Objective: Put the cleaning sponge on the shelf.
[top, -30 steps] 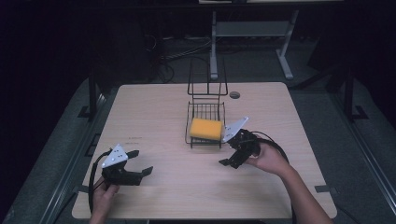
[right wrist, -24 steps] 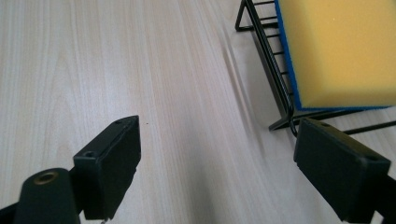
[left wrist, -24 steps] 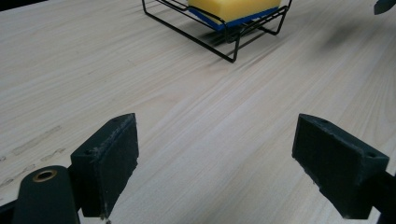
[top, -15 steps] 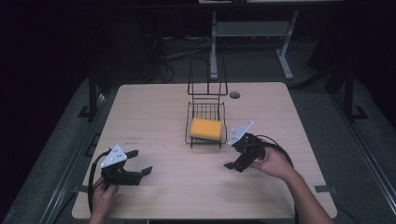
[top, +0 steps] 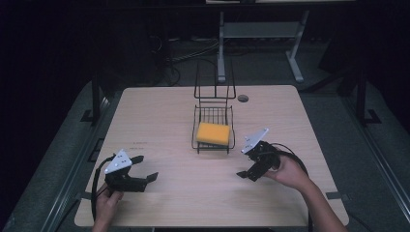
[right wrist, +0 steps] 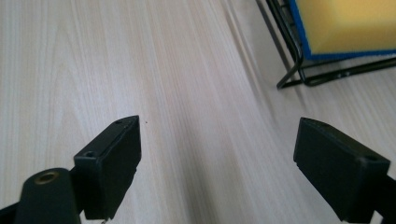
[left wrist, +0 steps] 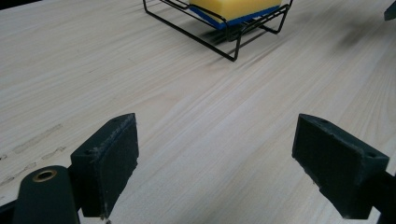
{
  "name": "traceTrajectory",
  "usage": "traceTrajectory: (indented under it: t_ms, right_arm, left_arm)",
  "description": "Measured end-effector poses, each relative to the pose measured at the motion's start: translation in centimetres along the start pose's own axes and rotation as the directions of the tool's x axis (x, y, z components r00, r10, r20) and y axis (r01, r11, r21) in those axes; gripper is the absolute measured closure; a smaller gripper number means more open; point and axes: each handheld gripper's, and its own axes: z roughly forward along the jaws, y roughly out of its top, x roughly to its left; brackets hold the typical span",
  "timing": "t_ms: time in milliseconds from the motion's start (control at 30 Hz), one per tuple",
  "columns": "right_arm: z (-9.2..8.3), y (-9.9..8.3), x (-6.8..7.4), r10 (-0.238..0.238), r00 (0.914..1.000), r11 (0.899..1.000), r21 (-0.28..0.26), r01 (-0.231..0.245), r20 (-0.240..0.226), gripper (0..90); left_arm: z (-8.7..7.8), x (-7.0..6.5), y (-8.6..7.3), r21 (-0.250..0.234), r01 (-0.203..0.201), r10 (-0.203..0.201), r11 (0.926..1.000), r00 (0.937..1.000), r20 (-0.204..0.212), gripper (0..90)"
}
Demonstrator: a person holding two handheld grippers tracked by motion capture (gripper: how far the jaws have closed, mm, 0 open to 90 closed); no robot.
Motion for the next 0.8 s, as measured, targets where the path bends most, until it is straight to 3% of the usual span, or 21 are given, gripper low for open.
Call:
traceTrajectory:
  t_ms: [800]
  right_arm:
    - [-0.5,-3.4,0.3,0.055,0.9982,0.998,0.021,-0.055,0.024,14.7]
  left_arm:
    - [0.1,-0.1,0.0,0.002,-0.001,0.001,1.0000,1.0000,0.001,14.1]
